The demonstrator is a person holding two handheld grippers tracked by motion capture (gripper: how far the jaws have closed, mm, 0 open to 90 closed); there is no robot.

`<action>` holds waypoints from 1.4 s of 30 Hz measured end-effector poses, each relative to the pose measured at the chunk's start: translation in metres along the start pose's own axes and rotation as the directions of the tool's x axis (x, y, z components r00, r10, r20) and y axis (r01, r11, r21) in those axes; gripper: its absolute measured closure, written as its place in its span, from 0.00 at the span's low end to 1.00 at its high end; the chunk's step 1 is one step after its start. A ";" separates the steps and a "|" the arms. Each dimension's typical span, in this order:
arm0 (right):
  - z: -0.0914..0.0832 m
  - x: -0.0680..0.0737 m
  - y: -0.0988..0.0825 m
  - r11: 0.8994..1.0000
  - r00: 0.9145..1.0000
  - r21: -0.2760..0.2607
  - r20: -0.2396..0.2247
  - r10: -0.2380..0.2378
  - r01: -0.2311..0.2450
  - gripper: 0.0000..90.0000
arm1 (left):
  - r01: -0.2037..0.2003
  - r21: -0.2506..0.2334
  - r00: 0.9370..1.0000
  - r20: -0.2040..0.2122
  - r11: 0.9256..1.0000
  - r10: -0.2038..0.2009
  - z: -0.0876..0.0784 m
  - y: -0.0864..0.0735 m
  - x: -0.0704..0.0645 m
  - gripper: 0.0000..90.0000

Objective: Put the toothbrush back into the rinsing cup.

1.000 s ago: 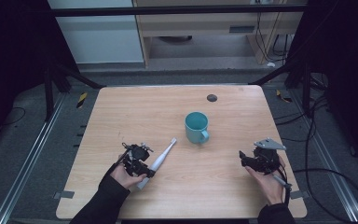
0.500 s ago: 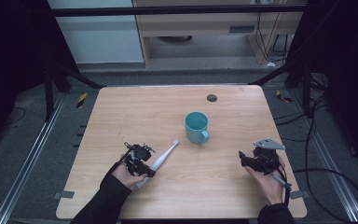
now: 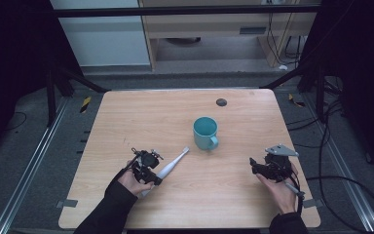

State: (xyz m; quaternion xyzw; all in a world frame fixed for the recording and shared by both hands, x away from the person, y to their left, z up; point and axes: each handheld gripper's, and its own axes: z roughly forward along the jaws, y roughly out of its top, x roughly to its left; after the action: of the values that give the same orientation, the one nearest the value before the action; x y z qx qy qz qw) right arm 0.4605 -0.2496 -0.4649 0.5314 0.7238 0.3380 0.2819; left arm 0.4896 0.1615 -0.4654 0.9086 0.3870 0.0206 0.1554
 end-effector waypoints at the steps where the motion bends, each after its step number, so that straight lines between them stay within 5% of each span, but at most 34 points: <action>1: 0.000 0.000 0.000 1.000 1.000 0.000 0.000 0.000 0.000 0.28 | -0.002 -0.001 1.000 0.001 1.000 0.002 0.000 0.000 0.000 0.73; 14: 0.000 0.000 0.000 1.000 1.000 -0.002 -0.001 0.003 -0.003 0.28 | 0.006 -0.076 1.000 0.012 0.997 -0.005 -0.018 -0.005 0.004 0.74; 26: 0.001 -0.001 0.000 1.000 1.000 -0.001 0.006 0.010 -0.010 0.28 | 0.043 -0.185 0.999 -0.003 0.982 -0.045 -0.051 -0.018 0.017 0.74; 31: 0.001 -0.002 0.000 1.000 1.000 -0.010 0.006 0.008 -0.008 0.27 | 0.078 -0.262 0.996 -0.021 0.962 -0.087 -0.064 -0.022 0.025 0.74; 39: 0.000 -0.002 0.000 1.000 1.000 -0.017 0.003 0.010 -0.010 0.27 | 0.116 -0.405 0.989 -0.042 0.907 -0.145 -0.081 -0.026 0.033 0.74; 42: 0.001 -0.002 0.000 1.000 1.000 -0.016 0.000 0.014 -0.014 0.26 | 0.113 -0.435 0.988 -0.047 0.893 -0.148 -0.087 -0.025 0.036 0.74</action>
State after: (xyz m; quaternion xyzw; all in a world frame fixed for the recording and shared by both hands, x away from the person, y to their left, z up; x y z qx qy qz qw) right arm 0.4614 -0.2514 -0.4652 0.5342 0.7174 0.3456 0.2839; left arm 0.4837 0.2265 -0.3929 0.8221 0.4389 0.1308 0.3382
